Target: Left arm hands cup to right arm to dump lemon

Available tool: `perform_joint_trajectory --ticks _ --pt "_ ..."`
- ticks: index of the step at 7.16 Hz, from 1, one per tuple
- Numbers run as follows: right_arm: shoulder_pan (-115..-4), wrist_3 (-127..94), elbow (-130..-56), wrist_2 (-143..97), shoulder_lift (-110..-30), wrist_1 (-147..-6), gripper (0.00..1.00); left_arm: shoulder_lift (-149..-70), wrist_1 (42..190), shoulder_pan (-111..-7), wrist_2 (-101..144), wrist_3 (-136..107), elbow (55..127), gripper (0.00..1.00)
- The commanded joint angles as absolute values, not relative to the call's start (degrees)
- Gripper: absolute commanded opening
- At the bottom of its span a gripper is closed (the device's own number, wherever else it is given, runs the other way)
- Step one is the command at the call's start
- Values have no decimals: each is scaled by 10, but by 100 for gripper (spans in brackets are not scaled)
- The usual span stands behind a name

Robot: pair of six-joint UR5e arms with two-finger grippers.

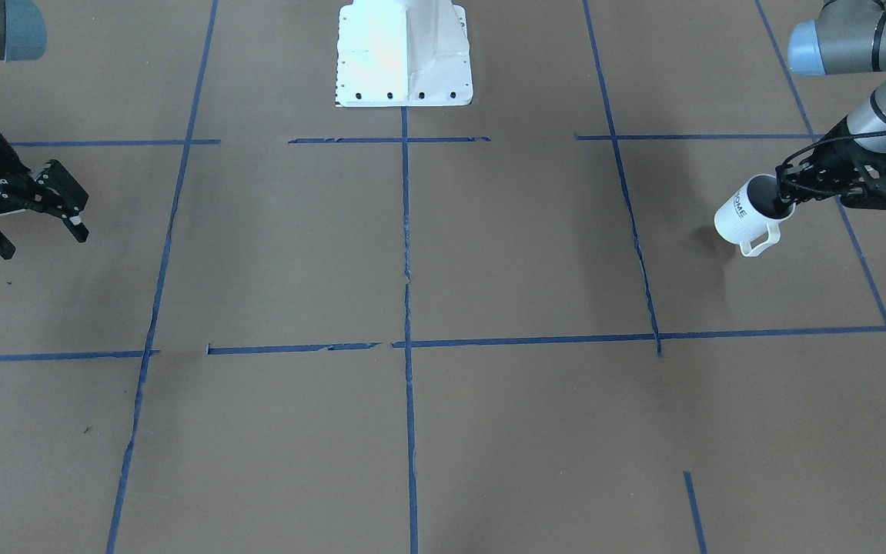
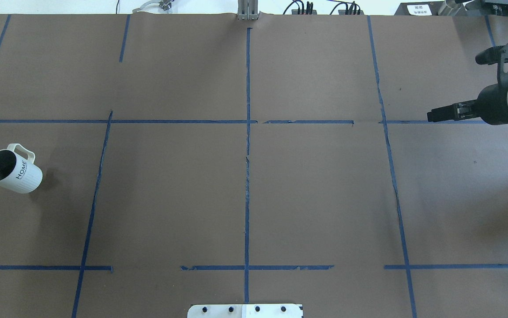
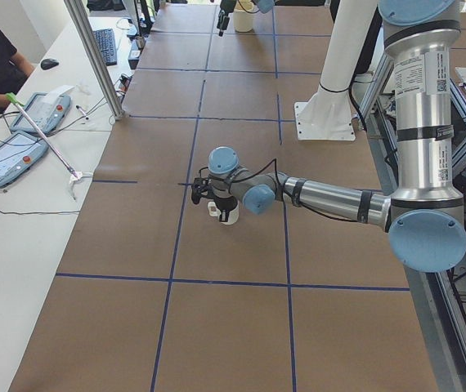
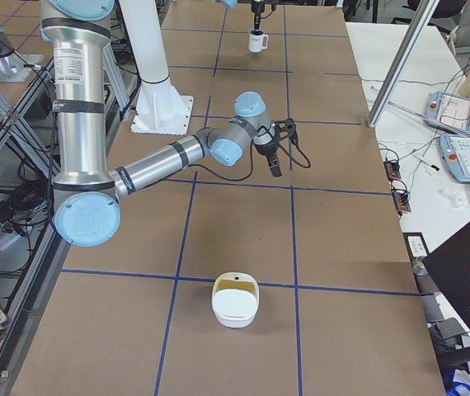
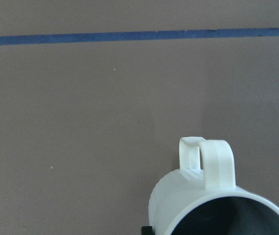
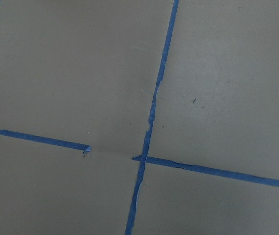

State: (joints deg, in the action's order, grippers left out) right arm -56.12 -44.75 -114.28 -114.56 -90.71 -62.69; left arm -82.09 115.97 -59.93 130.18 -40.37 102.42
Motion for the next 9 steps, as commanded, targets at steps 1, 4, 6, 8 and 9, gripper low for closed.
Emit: perform_joint_trajectory --ticks 1,4,6,8,9 --pt "-561 -448 -1158 -1146 -918 -628 100 -818 1163 -600 1304 -405 1012 3" --pt "-562 -447 -1168 -1148 -931 -628 100 -810 1165 -600 1305 -396 1009 77" --pt "-632 -446 -1168 -1255 -942 -631 100 -768 1235 -608 1307 -395 1021 100" --pt "-677 -370 -1169 -1274 -1002 -651 100 -760 1235 -759 1383 -291 1029 100" --pt "-719 -298 -1170 -1304 -1034 -655 100 -759 1234 -782 1385 -250 1033 100"
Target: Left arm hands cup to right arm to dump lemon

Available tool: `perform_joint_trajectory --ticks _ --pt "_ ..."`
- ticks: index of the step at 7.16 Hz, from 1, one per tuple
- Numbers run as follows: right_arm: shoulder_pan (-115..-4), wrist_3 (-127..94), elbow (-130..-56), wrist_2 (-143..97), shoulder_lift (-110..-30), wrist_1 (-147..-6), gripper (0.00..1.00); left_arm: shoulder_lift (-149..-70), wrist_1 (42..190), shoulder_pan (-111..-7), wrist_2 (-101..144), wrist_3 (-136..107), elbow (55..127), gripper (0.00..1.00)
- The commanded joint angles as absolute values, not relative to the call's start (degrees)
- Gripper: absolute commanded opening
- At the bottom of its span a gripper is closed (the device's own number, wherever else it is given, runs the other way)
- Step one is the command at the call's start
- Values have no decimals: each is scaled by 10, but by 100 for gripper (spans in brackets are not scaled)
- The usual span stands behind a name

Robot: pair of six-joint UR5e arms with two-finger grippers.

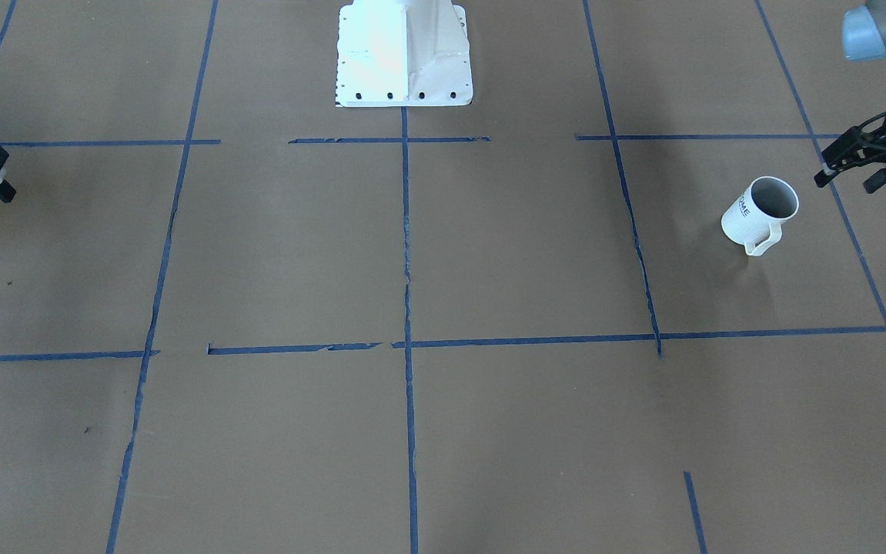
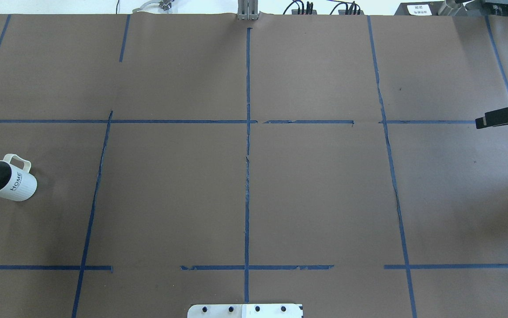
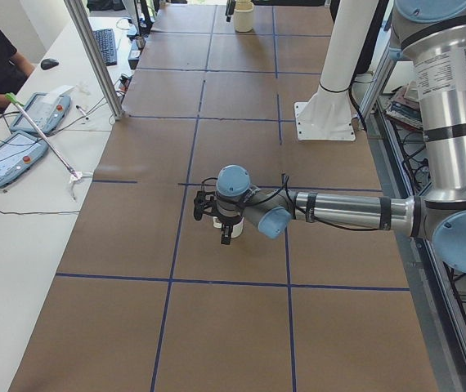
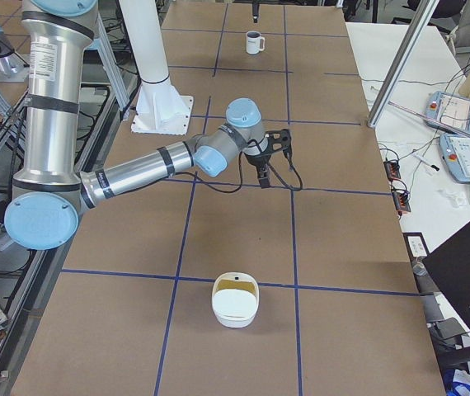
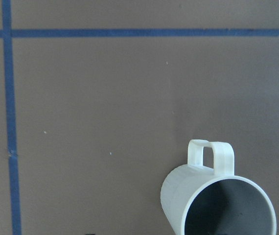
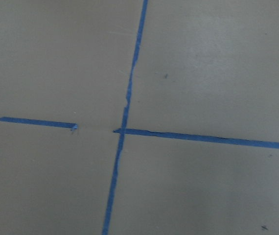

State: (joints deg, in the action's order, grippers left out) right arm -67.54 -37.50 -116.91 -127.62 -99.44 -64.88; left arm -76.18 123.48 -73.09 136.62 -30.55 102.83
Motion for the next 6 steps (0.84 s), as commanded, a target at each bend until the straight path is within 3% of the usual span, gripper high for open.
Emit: perform_joint_trajectory --ticks 1,3,5,6 --pt "-756 -257 -1169 -1350 -1069 -654 100 -759 1208 -818 1385 -197 1032 100" --pt "-781 -220 -1192 -1355 -1141 -653 100 -766 1004 -914 1385 12 1053 100" --pt "-783 -217 -1175 -1349 -1169 -675 100 -788 754 -948 1381 120 1131 100" --pt "-786 -217 -1175 -1348 -1168 -698 100 -781 745 -961 1382 140 1130 100"
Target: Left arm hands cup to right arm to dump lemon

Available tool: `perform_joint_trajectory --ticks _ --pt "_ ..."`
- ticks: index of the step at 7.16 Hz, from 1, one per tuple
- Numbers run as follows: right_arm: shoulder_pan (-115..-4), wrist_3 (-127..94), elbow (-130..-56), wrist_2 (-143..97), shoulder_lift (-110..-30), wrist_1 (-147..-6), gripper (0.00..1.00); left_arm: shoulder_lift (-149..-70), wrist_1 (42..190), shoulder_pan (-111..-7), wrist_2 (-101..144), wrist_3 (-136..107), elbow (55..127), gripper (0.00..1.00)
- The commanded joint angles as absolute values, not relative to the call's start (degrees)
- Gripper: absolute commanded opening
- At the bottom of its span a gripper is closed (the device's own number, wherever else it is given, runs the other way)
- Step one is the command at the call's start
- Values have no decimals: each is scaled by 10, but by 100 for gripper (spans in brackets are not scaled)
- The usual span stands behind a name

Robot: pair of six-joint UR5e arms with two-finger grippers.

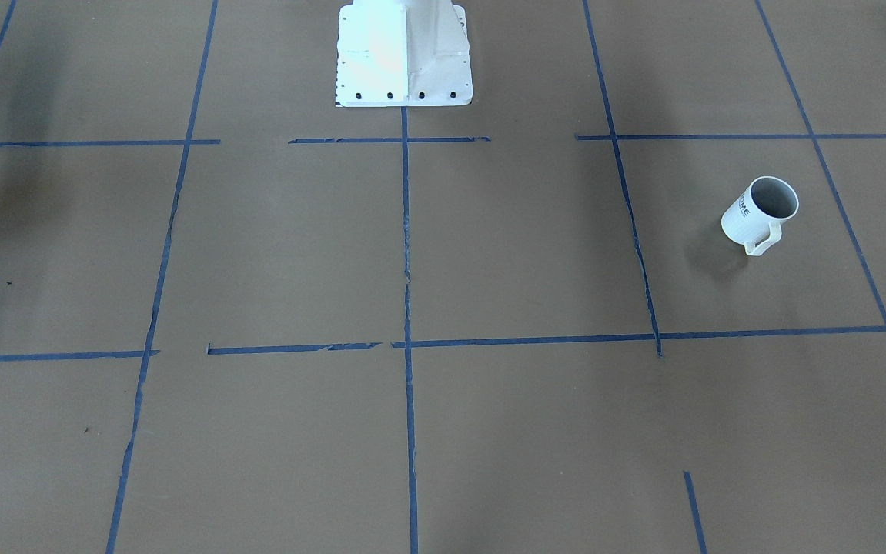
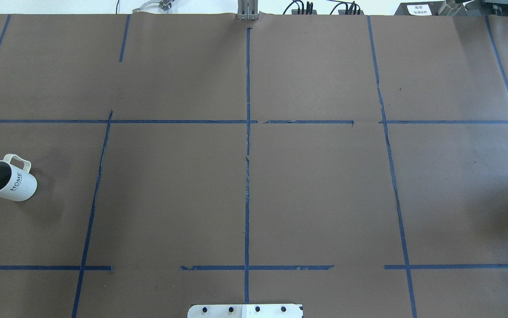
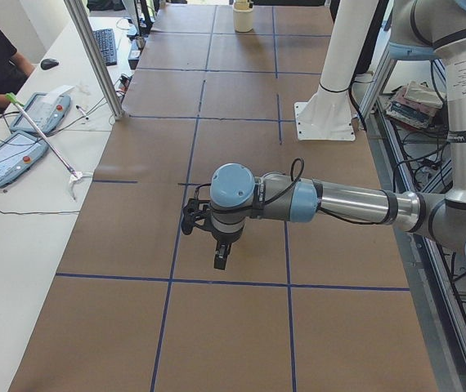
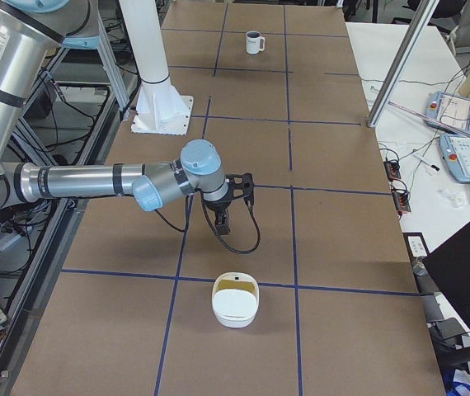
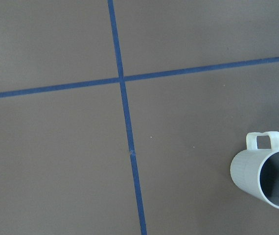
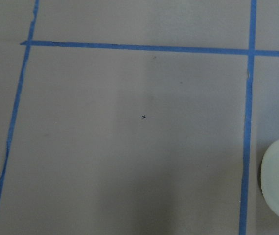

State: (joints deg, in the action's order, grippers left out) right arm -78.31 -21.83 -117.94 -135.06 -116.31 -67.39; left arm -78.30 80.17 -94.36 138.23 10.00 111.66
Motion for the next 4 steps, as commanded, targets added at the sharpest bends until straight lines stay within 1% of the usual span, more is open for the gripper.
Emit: perform_joint_trajectory --ticks 1,4 --pt "-782 -215 -1179 -1348 -1165 -699 100 -769 742 -961 1382 136 1123 100" --pt "-809 -151 -1173 -1361 -1172 -702 100 -773 749 -955 1382 129 1089 100"
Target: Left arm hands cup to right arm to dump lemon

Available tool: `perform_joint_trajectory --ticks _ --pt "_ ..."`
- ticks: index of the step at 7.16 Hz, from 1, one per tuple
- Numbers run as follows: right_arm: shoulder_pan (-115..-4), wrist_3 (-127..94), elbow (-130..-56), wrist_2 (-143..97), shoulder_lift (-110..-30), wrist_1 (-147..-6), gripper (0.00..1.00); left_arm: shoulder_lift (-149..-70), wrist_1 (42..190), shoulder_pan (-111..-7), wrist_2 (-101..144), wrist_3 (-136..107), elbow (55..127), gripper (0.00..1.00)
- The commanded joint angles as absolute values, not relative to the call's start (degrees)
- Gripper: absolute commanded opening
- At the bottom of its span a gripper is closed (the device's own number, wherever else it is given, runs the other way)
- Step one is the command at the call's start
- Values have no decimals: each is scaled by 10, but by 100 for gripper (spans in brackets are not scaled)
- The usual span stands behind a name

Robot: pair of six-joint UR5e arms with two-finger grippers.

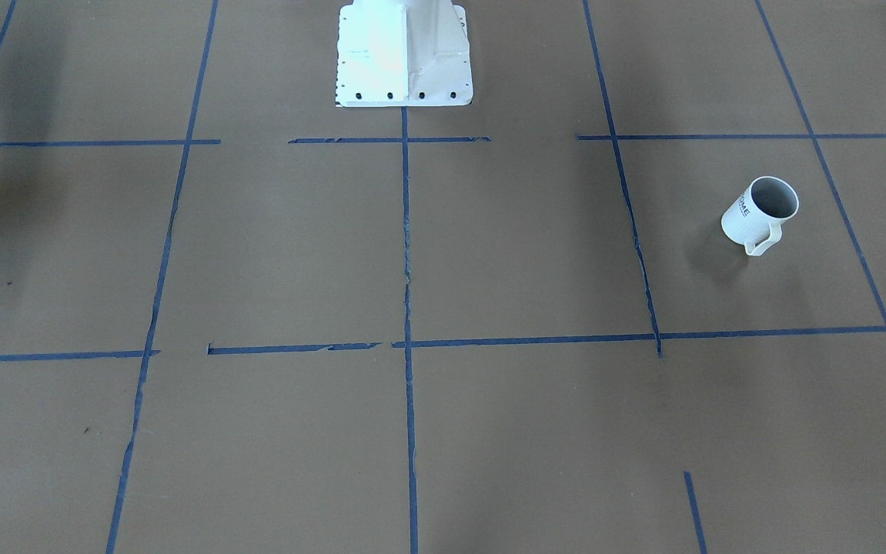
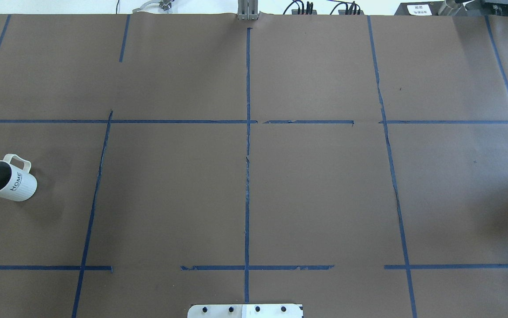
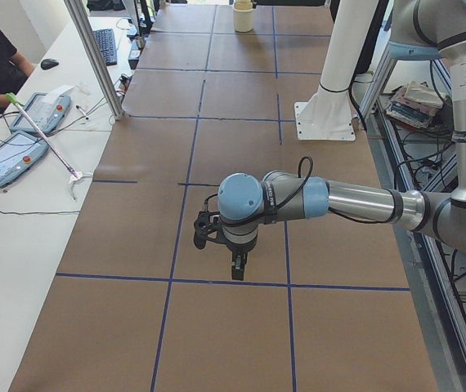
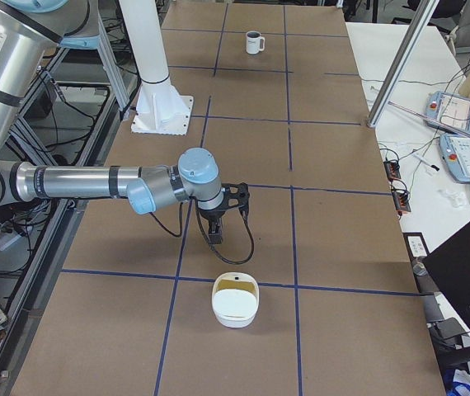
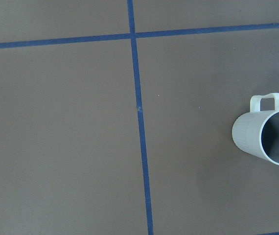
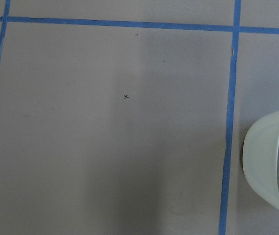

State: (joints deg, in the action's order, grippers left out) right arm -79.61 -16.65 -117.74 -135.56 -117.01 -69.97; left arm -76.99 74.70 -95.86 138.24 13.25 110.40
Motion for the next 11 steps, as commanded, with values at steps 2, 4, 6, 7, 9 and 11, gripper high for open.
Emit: perform_joint_trajectory --ticks 2,4,6,7,9,11 --pt "-857 -123 -1180 -1380 -1188 -705 100 -774 749 -952 1382 128 1088 100" --pt "-862 -110 -1202 -1385 -1180 -765 100 -773 809 -930 1381 99 1064 100" --pt "-871 18 -1227 -1371 -1170 -876 100 -769 849 -925 1380 88 1053 100" --pt "-883 44 -1226 -1360 -1159 -908 100 -769 848 -925 1381 86 1056 100" --pt "-879 43 -1222 -1362 -1183 -909 100 -769 845 -925 1385 88 1068 100" --pt "-879 40 -1221 -1361 -1180 -904 100 -768 848 -925 1381 88 1067 100"
